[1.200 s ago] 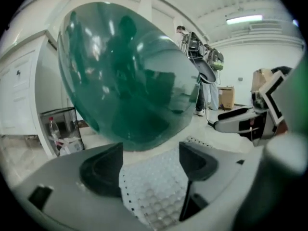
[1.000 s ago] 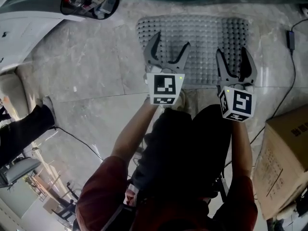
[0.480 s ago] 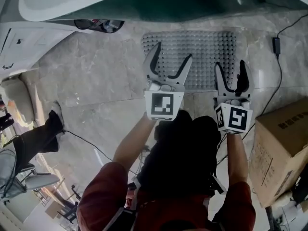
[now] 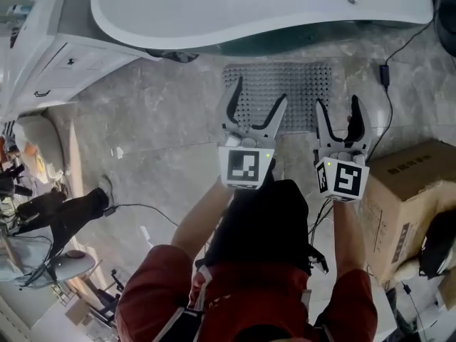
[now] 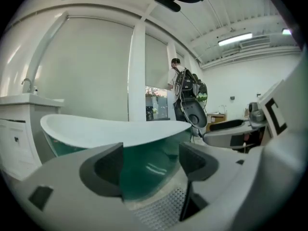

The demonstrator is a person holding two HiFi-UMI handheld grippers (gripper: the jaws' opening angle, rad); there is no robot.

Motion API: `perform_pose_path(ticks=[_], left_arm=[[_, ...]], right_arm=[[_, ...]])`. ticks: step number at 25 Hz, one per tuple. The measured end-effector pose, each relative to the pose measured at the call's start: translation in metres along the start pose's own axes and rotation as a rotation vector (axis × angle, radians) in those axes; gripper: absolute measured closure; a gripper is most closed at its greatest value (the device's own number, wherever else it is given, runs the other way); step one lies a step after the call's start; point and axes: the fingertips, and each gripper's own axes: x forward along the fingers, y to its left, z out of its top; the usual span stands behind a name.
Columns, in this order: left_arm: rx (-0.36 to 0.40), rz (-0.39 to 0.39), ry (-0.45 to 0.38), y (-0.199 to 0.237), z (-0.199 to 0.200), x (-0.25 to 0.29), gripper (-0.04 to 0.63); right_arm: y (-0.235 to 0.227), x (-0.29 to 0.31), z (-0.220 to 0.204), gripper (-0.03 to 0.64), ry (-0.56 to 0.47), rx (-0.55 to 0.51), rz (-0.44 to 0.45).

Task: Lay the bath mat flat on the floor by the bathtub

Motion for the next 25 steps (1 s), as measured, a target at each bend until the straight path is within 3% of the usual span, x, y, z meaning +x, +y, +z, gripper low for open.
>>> perform_pose_path(ticks=[7,12,15,20,25], left_arm=[[0.029,0.000,-0.022,0.021,0.126,-0.053,0.247],[0.007,0.017,-0.045,0.041,0.211,-0.094,0.247],[-0.006,0.021,-0.073,0.031,0.259,-0.124,0.247],[-0.066,0.039,-0.083,0.023,0.309,-0.173,0.247],[-0.056,0.008,-0.094,0.022,0.342,-0.205,0.247]], right_arm=[[0.014,-0.035,0.138,0.298,-0.027,-0.006,-0.012],[0.036,-0.060,0.236,0.298,-0.064,-0.004,-0.009],[0.041,-0.092,0.287,0.298,-0.083,-0.020,0.000],[0.049,-0.143,0.338,0.298,-0.082,-0.056,0.014],[0.065,-0.171,0.374,0.298,-0.086,-0.039,-0.001]])
